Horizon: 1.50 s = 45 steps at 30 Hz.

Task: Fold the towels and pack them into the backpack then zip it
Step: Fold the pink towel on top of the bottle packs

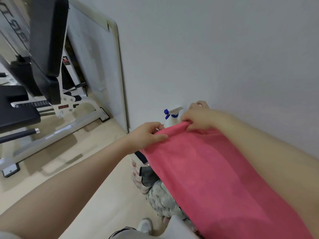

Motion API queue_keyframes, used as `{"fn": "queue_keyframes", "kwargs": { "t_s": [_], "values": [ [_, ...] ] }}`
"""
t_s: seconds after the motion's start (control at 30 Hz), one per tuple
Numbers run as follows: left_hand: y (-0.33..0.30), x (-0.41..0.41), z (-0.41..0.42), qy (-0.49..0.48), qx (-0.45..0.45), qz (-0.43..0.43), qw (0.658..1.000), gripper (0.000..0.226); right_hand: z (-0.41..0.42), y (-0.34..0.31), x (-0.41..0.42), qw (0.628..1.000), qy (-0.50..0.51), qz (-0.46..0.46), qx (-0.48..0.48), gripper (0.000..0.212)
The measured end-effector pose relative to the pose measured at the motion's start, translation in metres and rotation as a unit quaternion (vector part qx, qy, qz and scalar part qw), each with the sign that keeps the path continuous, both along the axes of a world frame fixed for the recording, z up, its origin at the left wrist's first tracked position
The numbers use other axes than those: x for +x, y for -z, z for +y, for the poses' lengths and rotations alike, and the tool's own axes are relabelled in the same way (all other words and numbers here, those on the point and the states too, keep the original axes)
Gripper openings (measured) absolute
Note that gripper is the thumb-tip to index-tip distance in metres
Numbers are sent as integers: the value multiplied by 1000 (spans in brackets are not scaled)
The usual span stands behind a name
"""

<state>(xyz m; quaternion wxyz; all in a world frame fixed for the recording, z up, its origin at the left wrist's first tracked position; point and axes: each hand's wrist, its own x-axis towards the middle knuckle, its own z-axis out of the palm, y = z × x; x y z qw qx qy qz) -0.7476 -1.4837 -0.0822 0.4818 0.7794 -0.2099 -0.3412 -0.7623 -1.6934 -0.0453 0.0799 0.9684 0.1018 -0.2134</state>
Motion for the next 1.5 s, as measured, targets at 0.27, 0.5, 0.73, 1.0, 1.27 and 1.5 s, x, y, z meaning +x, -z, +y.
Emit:
{"fn": "queue_keyframes", "kwargs": {
  "t_s": [0.27, 0.5, 0.73, 1.0, 1.27, 1.5],
  "values": [
    [2, 5, 13, -122, -23, 39, 992, 11, -48, -26, -8, 969, 168, -182, 7, 24],
    [-40, 22, 10, -253, -141, 12, 957, 16, -33, -42, 18, 808, 328, -331, 360, 30],
    [-47, -45, -18, -80, -161, 34, 983, 17, -56, -53, -65, 864, 284, -343, 235, 29],
    [-49, -174, -69, 148, -143, 1, 979, 12, -86, -55, -248, 766, 406, -257, 427, 28],
    [-36, -285, -85, 318, -86, 11, 944, 16, -84, -37, -378, 712, 499, -195, 455, 29],
    [-10, -314, -91, 445, 105, -26, 889, 18, -79, 18, -406, 750, 579, -134, 290, 27]
  ]
}}
